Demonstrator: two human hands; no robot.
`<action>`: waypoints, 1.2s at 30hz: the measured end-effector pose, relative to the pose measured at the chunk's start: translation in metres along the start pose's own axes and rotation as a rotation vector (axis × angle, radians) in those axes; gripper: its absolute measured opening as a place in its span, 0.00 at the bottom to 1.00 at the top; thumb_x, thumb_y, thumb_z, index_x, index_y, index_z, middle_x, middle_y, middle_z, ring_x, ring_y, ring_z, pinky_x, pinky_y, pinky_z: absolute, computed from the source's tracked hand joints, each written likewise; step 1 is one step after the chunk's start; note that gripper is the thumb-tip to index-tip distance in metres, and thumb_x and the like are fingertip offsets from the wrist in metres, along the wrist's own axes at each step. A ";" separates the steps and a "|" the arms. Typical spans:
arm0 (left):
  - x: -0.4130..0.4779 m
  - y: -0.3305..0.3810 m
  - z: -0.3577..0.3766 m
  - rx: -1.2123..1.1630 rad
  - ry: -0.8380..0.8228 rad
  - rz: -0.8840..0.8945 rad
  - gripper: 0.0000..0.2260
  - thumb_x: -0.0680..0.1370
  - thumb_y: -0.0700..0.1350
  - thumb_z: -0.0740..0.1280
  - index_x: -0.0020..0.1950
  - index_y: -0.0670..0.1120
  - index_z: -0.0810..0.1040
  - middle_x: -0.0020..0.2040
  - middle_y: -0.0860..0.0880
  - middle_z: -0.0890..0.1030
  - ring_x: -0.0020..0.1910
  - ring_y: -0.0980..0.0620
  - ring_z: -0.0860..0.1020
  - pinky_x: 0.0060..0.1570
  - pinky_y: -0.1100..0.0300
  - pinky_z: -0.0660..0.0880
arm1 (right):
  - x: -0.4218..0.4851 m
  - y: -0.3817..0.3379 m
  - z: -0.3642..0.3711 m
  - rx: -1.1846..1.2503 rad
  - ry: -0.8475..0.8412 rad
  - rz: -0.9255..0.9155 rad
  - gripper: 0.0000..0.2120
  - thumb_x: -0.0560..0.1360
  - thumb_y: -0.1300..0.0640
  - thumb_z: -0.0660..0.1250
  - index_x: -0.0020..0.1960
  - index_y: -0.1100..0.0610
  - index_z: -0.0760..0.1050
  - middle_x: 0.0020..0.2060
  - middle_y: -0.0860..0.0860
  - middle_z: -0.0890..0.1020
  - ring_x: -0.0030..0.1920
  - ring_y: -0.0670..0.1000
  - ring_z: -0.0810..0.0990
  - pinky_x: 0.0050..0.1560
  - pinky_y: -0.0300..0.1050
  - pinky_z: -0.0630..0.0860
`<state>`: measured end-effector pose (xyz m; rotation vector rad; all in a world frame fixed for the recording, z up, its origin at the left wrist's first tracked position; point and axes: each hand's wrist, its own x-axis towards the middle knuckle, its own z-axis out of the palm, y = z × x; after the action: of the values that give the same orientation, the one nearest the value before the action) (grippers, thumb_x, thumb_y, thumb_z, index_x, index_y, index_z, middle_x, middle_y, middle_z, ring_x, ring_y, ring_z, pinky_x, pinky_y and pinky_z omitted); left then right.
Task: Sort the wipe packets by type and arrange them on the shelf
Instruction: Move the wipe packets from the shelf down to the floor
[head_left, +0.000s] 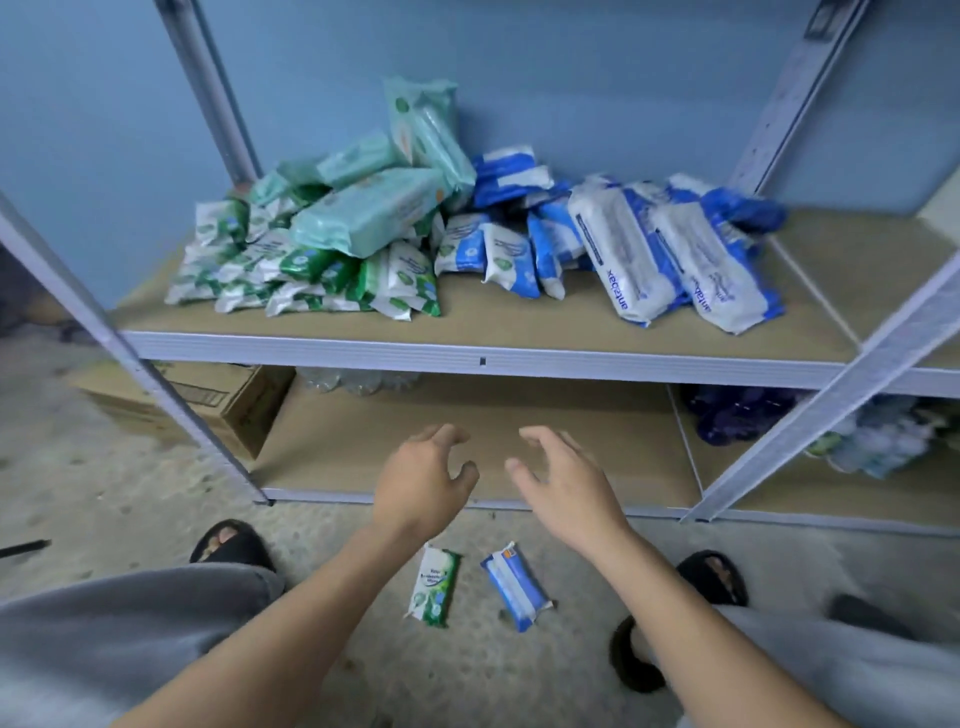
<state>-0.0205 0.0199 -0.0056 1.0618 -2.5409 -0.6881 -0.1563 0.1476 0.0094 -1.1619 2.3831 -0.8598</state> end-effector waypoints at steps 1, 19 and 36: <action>0.004 0.005 -0.011 -0.001 0.044 0.024 0.15 0.75 0.51 0.69 0.61 0.51 0.79 0.59 0.52 0.82 0.56 0.49 0.80 0.49 0.56 0.75 | 0.003 -0.008 -0.010 0.011 0.035 -0.032 0.18 0.78 0.46 0.66 0.67 0.49 0.74 0.62 0.47 0.77 0.62 0.50 0.76 0.62 0.45 0.72; 0.107 0.020 -0.106 -0.231 0.416 -0.111 0.17 0.78 0.50 0.70 0.66 0.45 0.79 0.59 0.48 0.82 0.56 0.50 0.80 0.53 0.55 0.76 | 0.116 -0.084 -0.093 -0.088 0.295 -0.149 0.20 0.79 0.44 0.63 0.68 0.49 0.74 0.64 0.48 0.76 0.63 0.52 0.75 0.61 0.48 0.73; 0.137 0.024 -0.088 -0.627 0.539 -0.445 0.09 0.75 0.45 0.75 0.55 0.47 0.85 0.45 0.55 0.85 0.44 0.57 0.82 0.49 0.60 0.78 | 0.162 -0.103 -0.048 -0.024 0.420 0.026 0.22 0.71 0.43 0.72 0.54 0.57 0.69 0.48 0.52 0.71 0.51 0.58 0.76 0.42 0.49 0.75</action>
<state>-0.0890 -0.0927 0.0936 1.3408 -1.4962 -1.0433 -0.2196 -0.0133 0.1051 -1.0366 2.7359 -1.1659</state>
